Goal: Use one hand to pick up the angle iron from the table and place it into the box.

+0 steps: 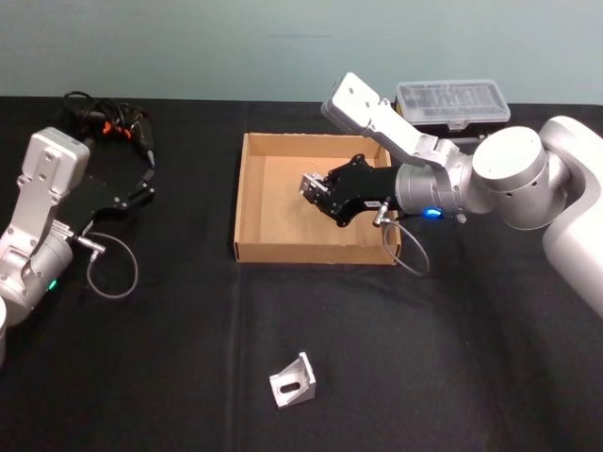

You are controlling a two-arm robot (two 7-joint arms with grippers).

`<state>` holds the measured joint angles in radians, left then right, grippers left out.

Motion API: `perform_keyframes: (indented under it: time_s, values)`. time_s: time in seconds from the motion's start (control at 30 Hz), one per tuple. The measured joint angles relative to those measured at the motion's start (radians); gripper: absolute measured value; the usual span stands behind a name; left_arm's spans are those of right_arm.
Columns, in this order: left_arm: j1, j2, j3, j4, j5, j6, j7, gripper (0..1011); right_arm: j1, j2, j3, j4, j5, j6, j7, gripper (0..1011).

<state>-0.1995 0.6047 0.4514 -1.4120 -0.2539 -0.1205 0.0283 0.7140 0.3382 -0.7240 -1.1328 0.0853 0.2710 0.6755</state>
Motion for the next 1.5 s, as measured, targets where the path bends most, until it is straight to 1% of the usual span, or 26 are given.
perform_keyframes:
  time_s: [0.2,0.23,0.33,0.37,0.43,0.47,0.5,0.53,0.57,0.6,0.63,0.67,0.7,0.87,0.9,0.93,1.0,1.07,1.13,1.17,1.2,1.27,1.3,1.37,1.4,1.5]
  values:
    - [0.0,0.0,0.0,0.0,0.0,0.0,0.0,1000,-0.001,-0.001,0.001,0.0,-0.005,0.007,0.003,137]
    - [0.0,0.0,0.0,0.0,0.0,0.0,0.0,1000,-0.001,-0.001,0.002,0.0,-0.005,0.008,0.004,178]
    - [0.0,0.0,0.0,0.0,0.0,0.0,0.0,1000,-0.002,0.0,0.002,0.0,-0.006,0.01,0.008,230]
    - [0.0,0.0,0.0,0.0,0.0,0.0,0.0,1000,-0.002,0.001,0.002,-0.001,-0.007,0.012,0.01,285]
    - [0.0,0.0,0.0,0.0,0.0,0.0,0.0,1000,-0.002,0.001,0.002,-0.001,-0.008,0.012,0.011,316]
    - [0.0,0.0,0.0,0.0,0.0,0.0,0.0,1000,-0.003,0.003,0.002,-0.002,-0.009,0.012,0.012,382]
    - [0.0,0.0,0.0,0.0,0.0,0.0,0.0,1000,-0.004,0.003,0.002,-0.003,-0.009,0.013,0.013,398]
    - [0.0,0.0,0.0,0.0,0.0,0.0,0.0,1000,-0.005,0.005,0.003,-0.005,-0.01,0.013,0.014,440]
    - [0.0,0.0,0.0,0.0,0.0,0.0,0.0,1000,-0.006,0.006,0.003,-0.007,-0.01,0.014,0.014,440]
    - [0.0,0.0,0.0,0.0,0.0,0.0,0.0,1000,-0.007,0.007,0.004,-0.008,-0.01,0.014,0.014,500]
    - [0.0,0.0,0.0,0.0,0.0,0.0,0.0,1000,-0.009,0.01,0.006,-0.013,-0.01,0.015,0.014,511]
    - [0.0,0.0,0.0,0.0,0.0,0.0,0.0,1000,-0.011,0.012,0.008,-0.017,-0.01,0.016,0.014,562]
    - [0.0,0.0,0.0,0.0,0.0,0.0,0.0,1000,-0.012,0.013,0.009,-0.02,-0.01,0.016,0.014,582]
    - [0.0,0.0,0.0,0.0,0.0,0.0,0.0,1000,-0.023,0.027,0.02,-0.047,-0.005,0.02,0.011,757]
    - [0.0,0.0,0.0,0.0,0.0,0.0,0.0,1000,-0.027,0.032,0.025,-0.059,-0.002,0.022,0.009,776]
    - [0.0,0.0,0.0,0.0,0.0,0.0,0.0,1000,-0.031,0.037,0.03,-0.071,0.002,0.024,0.007,831]
    - [0.0,0.0,0.0,0.0,0.0,0.0,0.0,1000,-0.037,0.044,0.035,-0.083,0.005,0.025,0.004,867]
    - [0.0,0.0,0.0,0.0,0.0,0.0,0.0,1000,-0.048,0.058,0.046,-0.111,0.014,0.026,0.002,932]
    - [0.0,0.0,0.0,0.0,0.0,0.0,0.0,1000,-0.055,0.071,0.053,-0.131,0.02,0.026,0.002,961]
    - [0.0,0.0,0.0,0.0,0.0,0.0,0.0,1000,-0.063,0.083,0.059,-0.154,0.027,0.024,0.004,993]
    - [0.0,0.0,0.0,0.0,0.0,0.0,0.0,1000,-0.067,0.092,0.063,-0.168,0.031,0.023,0.004,1003]
    - [0.0,0.0,0.0,0.0,0.0,0.0,0.0,1000,-0.075,0.107,0.069,-0.192,0.039,0.022,0.009,1002]
    - [0.0,0.0,0.0,0.0,0.0,0.0,0.0,1000,-0.084,0.125,0.078,-0.22,0.049,0.021,0.014,1003]
    - [0.0,0.0,0.0,0.0,0.0,0.0,0.0,1000,-0.094,0.144,0.088,-0.248,0.063,0.018,0.021,1003]
    - [0.0,0.0,0.0,0.0,0.0,0.0,0.0,1000,-0.103,0.162,0.098,-0.276,0.077,0.016,0.028,1003]
    - [0.0,0.0,0.0,0.0,0.0,0.0,0.0,1000,-0.12,0.197,0.115,-0.327,0.101,0.013,0.04,1002]
